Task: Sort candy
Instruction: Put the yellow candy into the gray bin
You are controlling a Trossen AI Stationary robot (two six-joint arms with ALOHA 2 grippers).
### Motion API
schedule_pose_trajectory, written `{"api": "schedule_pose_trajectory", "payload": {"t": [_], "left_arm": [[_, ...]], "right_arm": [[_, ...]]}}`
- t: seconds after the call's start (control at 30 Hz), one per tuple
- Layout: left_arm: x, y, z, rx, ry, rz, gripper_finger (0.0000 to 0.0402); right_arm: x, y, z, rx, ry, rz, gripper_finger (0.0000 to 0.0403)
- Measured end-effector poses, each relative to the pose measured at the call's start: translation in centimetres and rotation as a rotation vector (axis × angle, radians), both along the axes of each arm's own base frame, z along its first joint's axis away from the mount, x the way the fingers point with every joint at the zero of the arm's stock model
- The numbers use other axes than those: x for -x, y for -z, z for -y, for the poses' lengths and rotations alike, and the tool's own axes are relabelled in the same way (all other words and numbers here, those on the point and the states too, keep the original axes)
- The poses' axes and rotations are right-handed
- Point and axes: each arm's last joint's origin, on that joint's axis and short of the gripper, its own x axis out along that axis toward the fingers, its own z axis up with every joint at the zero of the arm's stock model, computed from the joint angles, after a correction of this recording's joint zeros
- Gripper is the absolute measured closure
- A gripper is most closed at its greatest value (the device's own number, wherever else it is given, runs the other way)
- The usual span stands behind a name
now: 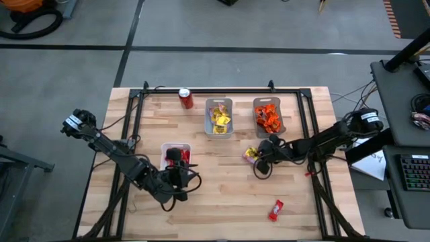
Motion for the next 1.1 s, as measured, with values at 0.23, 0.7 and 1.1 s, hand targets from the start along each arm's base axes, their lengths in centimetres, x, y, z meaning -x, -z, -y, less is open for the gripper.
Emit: {"api": "schedule_pose_trajectory", "payload": {"t": [0.23, 0.7, 1.1], "left_arm": [[-0.1, 0.0, -0.3, -0.005, -0.012, -0.006, 0.0276], [0.7, -0.7, -1.8, -0.036, -0.043, -0.047, 0.0276], [0.9, -0.5, -2.0, -0.058, -0.054, -0.069, 0.0276]], "right_arm": [[-0.8, -2.2, -0.5, -0.019, -0.068, 0.083, 0.0393], [-5.2, -8.7, -1.2, 0.144, -0.221, 0.288, 0.0394], [-9.2, -12.4, 2.9, 0.408, -0.241, 0.292, 0.0394]]}}
